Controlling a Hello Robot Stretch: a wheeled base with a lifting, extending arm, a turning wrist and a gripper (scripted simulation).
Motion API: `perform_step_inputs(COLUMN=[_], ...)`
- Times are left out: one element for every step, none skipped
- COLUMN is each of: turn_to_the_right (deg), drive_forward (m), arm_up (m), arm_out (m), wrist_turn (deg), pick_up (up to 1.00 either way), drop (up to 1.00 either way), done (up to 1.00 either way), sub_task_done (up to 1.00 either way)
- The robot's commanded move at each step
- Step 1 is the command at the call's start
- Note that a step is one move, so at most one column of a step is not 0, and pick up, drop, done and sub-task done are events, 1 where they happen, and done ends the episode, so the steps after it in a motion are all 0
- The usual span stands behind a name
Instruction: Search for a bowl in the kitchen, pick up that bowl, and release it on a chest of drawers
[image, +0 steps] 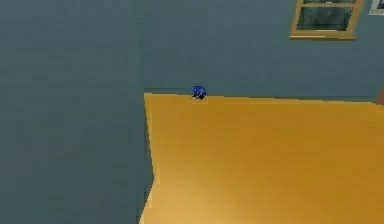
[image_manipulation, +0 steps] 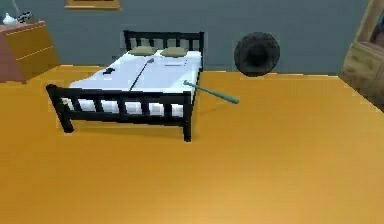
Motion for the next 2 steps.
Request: perform_step_inputs(turn_to_the_right=[45.0,45.0], drive_forward=[0.00,0.00], arm_up=[0.00,0.00], arm_out=[0.00,0.00], wrist_turn=[0.0,0.0], pick_up=[0.00,0.00], drop=[0.00,0.00], done=[0.00,0.00], sub_task_done=[0.00,0.00])
